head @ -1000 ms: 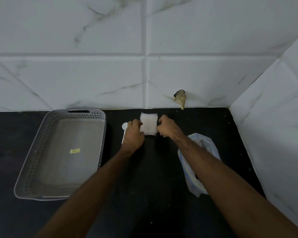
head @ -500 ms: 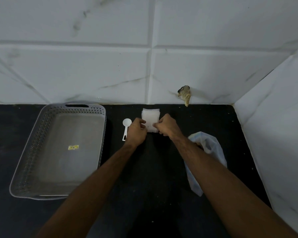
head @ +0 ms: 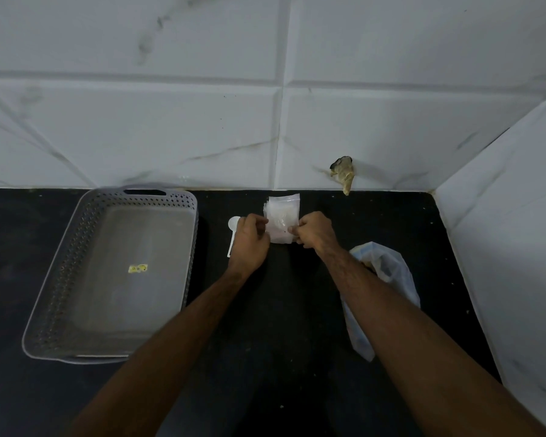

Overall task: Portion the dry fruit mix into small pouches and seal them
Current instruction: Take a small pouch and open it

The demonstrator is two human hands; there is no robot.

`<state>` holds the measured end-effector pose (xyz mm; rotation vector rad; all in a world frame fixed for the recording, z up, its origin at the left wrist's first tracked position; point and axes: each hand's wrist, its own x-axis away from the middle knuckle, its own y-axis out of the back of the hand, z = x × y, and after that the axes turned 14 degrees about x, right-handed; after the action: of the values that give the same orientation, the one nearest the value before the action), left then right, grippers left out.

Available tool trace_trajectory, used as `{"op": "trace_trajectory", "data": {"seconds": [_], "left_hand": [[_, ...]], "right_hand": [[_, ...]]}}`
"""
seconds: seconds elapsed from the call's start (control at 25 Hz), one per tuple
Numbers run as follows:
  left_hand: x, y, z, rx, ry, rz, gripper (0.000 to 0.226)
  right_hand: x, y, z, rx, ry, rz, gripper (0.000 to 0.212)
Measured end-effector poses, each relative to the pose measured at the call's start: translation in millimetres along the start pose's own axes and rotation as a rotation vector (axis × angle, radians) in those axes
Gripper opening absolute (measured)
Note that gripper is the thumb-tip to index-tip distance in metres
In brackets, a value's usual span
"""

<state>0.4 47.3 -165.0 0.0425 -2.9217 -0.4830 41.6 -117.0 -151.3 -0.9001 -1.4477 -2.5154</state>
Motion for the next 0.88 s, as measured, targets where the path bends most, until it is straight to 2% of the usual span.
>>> {"op": "trace_trajectory", "data": {"seconds": [0.2, 0.36, 0.48, 0.6, 0.68, 0.76, 0.88], "left_hand": [[-4.2, 1.4, -13.2, 0.013, 0.045, -0.010, 0.024], [-2.4, -0.4, -22.3, 0.173, 0.128, -0.016, 0.027], [7.3, 5.2, -36.0, 0.326, 0.214, 0.008, 0.031], [18.5, 16.2, -51.8, 0.470, 0.233, 0.024, 0.036], [29.4, 26.5, -61.7, 0.620, 0.209, 0.037, 0.031], [47.0, 38.4, -68.5, 0.726, 0.119, 0.098, 0.019], [89.4, 54.0, -69.1, 0.619, 0.002, 0.257, 0.014]], "right_hand": [[5.5, 10.5, -2.9, 0.044, 0.046, -0.058, 0.014], [11.5, 19.5, -4.9, 0.008, 0.085, -0.139, 0.027], [31.6, 33.8, -1.7, -0.122, 0.101, -0.136, 0.020], [80.8, 44.9, 1.9, -0.316, 0.246, -0.074, 0.014], [116.3, 42.4, -2.5, -0.331, 0.362, 0.001, 0.014], [146.9, 37.2, -11.6, -0.316, 0.393, 0.085, 0.015], [184.1, 37.5, -26.6, -0.367, 0.407, 0.072, 0.017]]}}
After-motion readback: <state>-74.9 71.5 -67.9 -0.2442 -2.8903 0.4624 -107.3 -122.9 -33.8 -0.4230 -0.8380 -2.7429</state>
